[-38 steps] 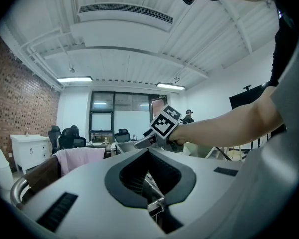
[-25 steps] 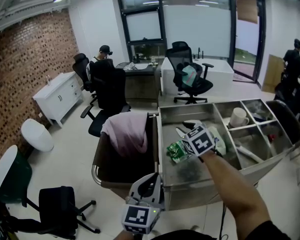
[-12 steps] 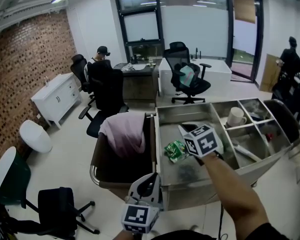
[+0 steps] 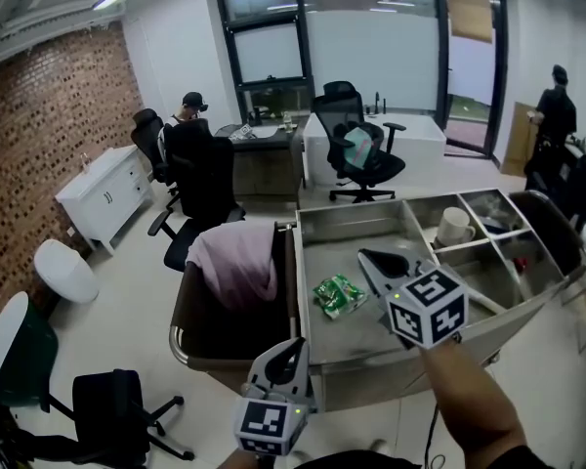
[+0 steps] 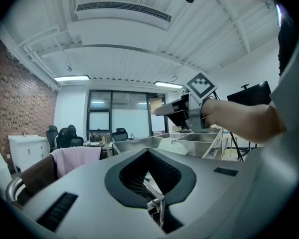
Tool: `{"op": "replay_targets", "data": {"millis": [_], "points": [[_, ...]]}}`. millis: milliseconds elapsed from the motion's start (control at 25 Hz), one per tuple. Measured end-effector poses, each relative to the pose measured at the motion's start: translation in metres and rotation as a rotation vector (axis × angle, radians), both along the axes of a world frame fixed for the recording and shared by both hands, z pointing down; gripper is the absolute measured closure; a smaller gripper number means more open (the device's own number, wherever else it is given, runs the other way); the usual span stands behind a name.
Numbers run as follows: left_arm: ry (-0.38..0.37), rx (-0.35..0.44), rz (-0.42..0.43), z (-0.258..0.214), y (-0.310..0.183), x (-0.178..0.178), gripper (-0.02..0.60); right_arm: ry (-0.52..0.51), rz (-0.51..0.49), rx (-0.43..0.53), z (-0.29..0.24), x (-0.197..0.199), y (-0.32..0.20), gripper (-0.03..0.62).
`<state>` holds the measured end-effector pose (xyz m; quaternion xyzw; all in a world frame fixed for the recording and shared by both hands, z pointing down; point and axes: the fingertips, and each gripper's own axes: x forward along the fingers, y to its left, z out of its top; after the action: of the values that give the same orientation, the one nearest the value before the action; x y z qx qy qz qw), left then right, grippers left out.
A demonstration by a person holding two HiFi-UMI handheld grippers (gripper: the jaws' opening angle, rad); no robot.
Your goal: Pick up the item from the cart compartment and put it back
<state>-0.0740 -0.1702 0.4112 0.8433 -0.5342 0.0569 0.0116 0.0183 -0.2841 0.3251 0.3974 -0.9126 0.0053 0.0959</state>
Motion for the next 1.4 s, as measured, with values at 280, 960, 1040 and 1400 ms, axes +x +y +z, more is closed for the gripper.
{"op": "replay_targets", "data": {"millis": [280,960,1040,1400], "points": [[-0.003,0.016,-0.006,-0.005,0.000,-0.001,0.581,-0.103,-0.012,0.032,-0.017,0.031,0.066,0.592],[0.005,0.002,-0.010,-0.011,0.006,-0.001,0.581,-0.132,0.050,-0.030,0.040,0.064,0.127,0.592],[0.005,0.002,-0.010,-0.011,0.007,-0.001,0.581,-0.132,0.051,-0.036,0.045,0.063,0.128,0.592],[0.011,0.001,-0.007,-0.011,0.008,0.000,0.581,-0.138,0.042,-0.050,0.050,0.058,0.125,0.591]]}}
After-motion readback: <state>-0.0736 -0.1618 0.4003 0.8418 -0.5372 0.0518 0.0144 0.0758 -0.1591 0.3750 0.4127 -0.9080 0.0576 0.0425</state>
